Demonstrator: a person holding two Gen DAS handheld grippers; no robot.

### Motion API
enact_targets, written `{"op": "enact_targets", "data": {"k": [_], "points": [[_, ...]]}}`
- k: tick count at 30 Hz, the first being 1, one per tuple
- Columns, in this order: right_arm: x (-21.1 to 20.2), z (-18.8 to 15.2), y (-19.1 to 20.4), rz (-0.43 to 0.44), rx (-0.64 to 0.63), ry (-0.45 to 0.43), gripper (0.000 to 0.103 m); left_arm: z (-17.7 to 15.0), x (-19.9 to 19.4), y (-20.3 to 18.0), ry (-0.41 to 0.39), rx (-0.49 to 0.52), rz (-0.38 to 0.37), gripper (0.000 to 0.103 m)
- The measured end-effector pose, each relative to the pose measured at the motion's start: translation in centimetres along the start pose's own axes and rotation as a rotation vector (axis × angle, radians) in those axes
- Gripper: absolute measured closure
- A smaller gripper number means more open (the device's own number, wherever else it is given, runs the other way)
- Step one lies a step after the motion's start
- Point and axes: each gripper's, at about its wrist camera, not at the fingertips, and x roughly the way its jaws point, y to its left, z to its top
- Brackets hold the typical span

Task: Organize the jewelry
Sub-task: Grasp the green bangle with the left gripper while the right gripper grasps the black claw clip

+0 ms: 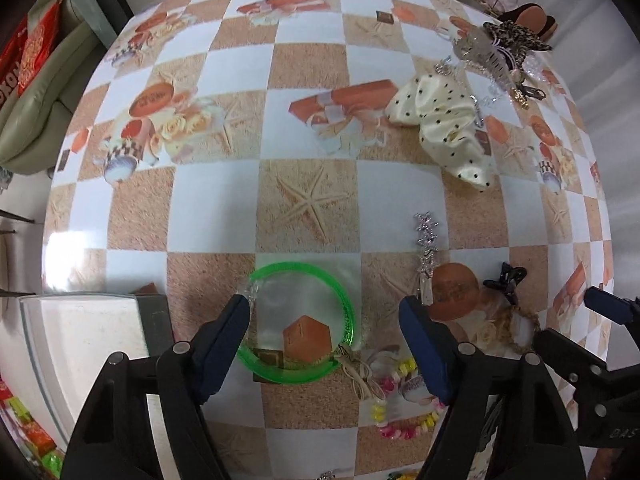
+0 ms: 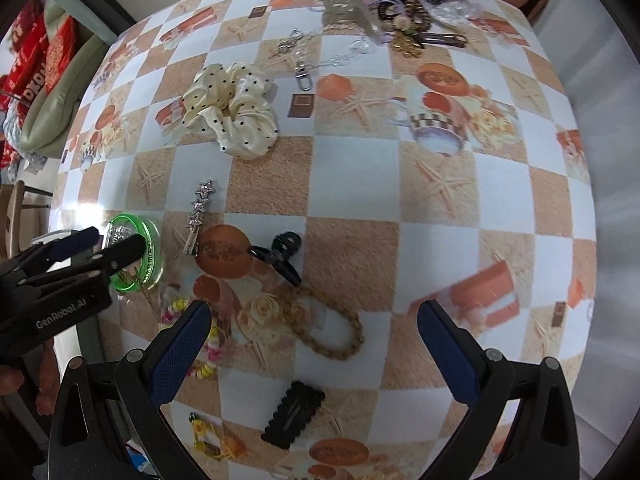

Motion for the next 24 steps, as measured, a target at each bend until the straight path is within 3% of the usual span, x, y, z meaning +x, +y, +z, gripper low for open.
{"op": "enact_targets", "data": {"k": [1,3,7,8,10,14,16,18,20,22,24], "points": [[0.3,0.1,0.2,0.003,-0.007,0.002,0.005,0.0,0.2,-0.1,0.004,0.002,-0.005,0.022],[0.8,0.4,0.6,0.004,-0.019,-0.001,0.006,0.0,0.6,-0.2,0.013,0.006,-0.007,0.036],[2.2,1.0,1.4,-0.003,-0.05,-0.003,0.009,0.2,1.8,-0.7,0.028,0.009,-0.008,0.043],[2.4,1.1,1.6,-0.003,-0.054,-0.003,0.01,0.3,2.1,-0.9,0.035,0.01,-0.004,0.052],[3.0,1.3,2.0,-0.003,-0.066,0.0,0.023,0.5,2.6,-1.1,0.048,0.008,0.0,0.057],[4.1,1.6,2.8,-0.029,-0.096,0.006,0.034,0.7,2.8,-1.6,0.033,0.018,0.024,0.059],[4.5,1.7,3.1,-0.037,-0.102,0.011,0.043,0.7,2.8,-1.8,0.021,0.023,0.032,0.068],[4.6,1.7,3.5,-0.059,-0.114,-0.002,0.047,0.9,2.8,-2.0,0.018,0.023,0.023,0.087],[4.7,1.5,4.0,-0.086,-0.126,-0.01,0.056,0.9,2.9,-1.9,0.018,0.017,0.016,0.091],[4.6,1.5,4.1,-0.096,-0.131,-0.021,0.073,0.7,2.9,-1.7,0.012,0.01,0.008,0.092],[4.6,1.3,3.9,-0.087,-0.121,-0.024,0.078,0.4,2.6,-2.0,0.005,0.006,0.007,0.092]]}}
